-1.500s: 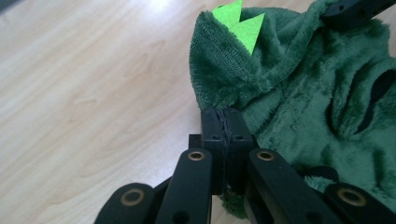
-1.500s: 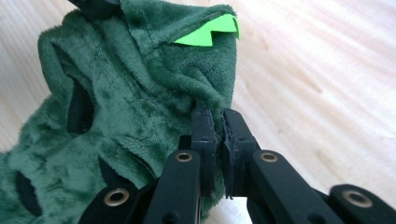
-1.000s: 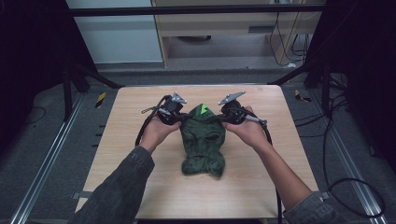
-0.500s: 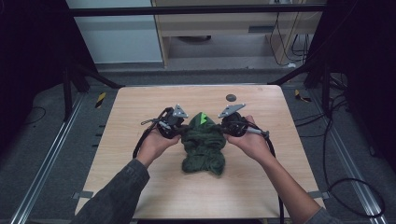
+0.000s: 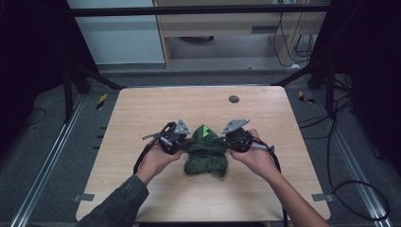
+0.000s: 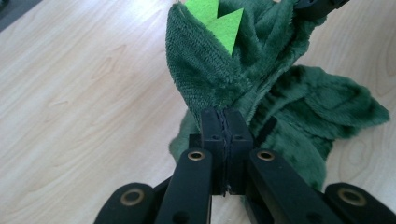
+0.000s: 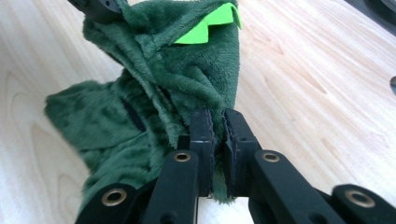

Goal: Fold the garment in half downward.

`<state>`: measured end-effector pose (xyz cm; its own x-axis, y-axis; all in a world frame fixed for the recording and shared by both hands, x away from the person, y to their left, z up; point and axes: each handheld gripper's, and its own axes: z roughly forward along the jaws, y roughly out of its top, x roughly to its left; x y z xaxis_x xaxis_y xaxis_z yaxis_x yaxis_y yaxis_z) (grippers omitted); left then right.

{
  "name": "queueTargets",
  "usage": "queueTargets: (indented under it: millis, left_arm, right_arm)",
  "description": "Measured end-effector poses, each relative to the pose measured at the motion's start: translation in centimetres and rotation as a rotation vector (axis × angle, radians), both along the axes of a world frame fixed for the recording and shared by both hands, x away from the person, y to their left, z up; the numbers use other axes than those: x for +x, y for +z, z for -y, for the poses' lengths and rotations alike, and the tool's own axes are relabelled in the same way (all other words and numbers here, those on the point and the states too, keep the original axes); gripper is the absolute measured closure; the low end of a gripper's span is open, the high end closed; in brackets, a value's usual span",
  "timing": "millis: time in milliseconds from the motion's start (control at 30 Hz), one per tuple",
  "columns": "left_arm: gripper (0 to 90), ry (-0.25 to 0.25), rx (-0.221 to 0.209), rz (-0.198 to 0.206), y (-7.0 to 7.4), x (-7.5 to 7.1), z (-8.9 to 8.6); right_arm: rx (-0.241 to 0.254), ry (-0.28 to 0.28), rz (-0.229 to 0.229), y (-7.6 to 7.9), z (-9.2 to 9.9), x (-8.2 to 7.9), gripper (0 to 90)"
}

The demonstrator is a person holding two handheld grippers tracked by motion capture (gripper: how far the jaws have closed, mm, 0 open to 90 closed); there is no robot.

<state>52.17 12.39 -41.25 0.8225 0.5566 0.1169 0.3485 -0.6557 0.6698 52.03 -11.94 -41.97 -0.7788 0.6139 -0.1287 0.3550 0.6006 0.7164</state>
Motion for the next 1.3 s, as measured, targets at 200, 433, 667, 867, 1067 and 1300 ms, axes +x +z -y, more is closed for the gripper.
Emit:
queueTargets:
  millis: [200,433,667,867,1067,1300]
  left_arm:
    - [89.3,0.002,-0.018,-0.004,-0.4,-0.6,-0.3]
    - [89.3,-0.007,-0.027,-0.010,-0.7,-1.1,-0.5]
    - [89.2,-0.008,-0.024,-0.014,-1.2,-1.8,-0.7]
    - [89.2,-0.015,-0.040,-0.010,-1.2,-2.5,-0.7]
    - [89.1,-0.020,-0.053,-0.022,-1.8,-2.8,-0.5]
    - [89.0,-0.030,-0.057,-0.028,-2.2,-3.2,-0.4]
  right_arm:
    - [-0.005,0.013,0.002,-0.6,0.1,-1.1,83.6]
    - [-0.013,0.029,0.002,-1.0,0.0,-1.9,83.0]
    - [-0.010,0.038,0.001,-1.1,-0.1,-2.5,82.0]
    - [-0.014,0.045,0.003,-1.3,-0.2,-3.1,81.2]
    - [-0.017,0.048,0.006,-1.6,0.0,-3.5,80.7]
    - [-0.015,0.048,0.006,-1.6,0.3,-3.8,80.6]
